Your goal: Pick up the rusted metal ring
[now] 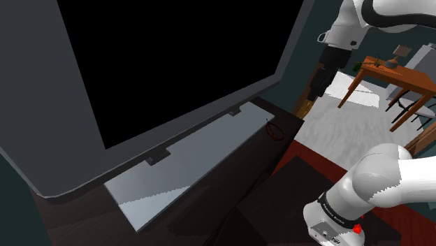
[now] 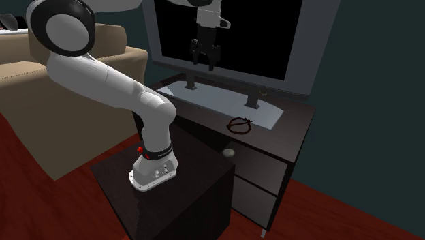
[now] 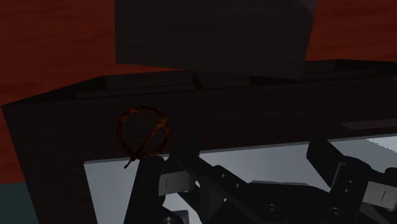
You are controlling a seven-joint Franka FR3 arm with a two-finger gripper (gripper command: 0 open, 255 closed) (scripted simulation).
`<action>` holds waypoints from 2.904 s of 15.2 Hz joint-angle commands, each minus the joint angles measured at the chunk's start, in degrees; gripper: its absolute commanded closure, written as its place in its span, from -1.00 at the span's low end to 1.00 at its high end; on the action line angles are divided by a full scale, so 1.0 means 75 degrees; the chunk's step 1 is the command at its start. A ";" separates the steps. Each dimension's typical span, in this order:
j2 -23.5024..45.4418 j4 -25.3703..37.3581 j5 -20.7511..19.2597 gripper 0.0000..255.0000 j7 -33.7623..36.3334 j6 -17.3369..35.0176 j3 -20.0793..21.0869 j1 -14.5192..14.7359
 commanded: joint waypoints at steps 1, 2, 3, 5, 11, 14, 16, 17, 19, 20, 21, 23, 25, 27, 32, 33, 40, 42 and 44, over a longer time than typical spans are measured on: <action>0.0000 0.0000 0.0000 -1.00 0.0000 0.0000 0.0000 0.0000; 0.0115 -0.0151 -0.0024 -1.00 -0.0016 0.0241 -0.0056 -0.0036; 0.0241 -0.0293 -0.0047 -1.00 -0.0033 0.0484 -0.0113 -0.0072; 0.0524 -0.0550 -0.0088 -1.00 -0.0068 0.0975 -0.0231 -0.0140; 0.1635 -0.1097 -0.0160 -1.00 -0.0194 0.2480 -0.0603 -0.0318; 0.2330 -0.1236 -0.0146 -1.00 -0.0282 0.3235 -0.0796 -0.0386; 0.2840 -0.1278 -0.0110 -1.00 -0.0354 0.3731 -0.0929 -0.0419; 0.3108 -0.1283 -0.0081 -1.00 -0.0396 0.3975 -0.0995 -0.0432; 0.3667 -0.1262 0.0001 -1.00 -0.0494 0.4451 -0.1125 -0.0453; 0.3957 -0.1235 0.0056 -1.00 -0.0551 0.4682 -0.1189 -0.0461; 0.4254 -0.1198 0.0121 -1.00 -0.0614 0.4908 -0.1251 -0.0468; 0.4864 -0.1093 0.0285 -1.00 -0.0758 0.5338 -0.1369 -0.0478; 0.5223 -0.1014 0.0402 -1.00 -0.0854 0.5572 -0.1425 -0.0489; 0.5390 -0.1080 0.0467 -1.00 -0.0919 0.5796 -0.1433 -0.0479; 0.5896 -0.1225 0.0688 -1.00 -0.1125 0.6416 -0.1445 -0.0446; 0.5896 -0.1225 0.0688 -1.00 -0.1125 0.6416 -0.1444 -0.0448; 0.5901 -0.1202 0.0686 1.00 -0.1128 0.6398 -0.1447 -0.0451; 0.5901 -0.1202 0.0686 1.00 -0.1129 0.6398 -0.1447 -0.0451; 0.5896 -0.1225 0.0688 1.00 -0.1125 0.6416 -0.1443 -0.0448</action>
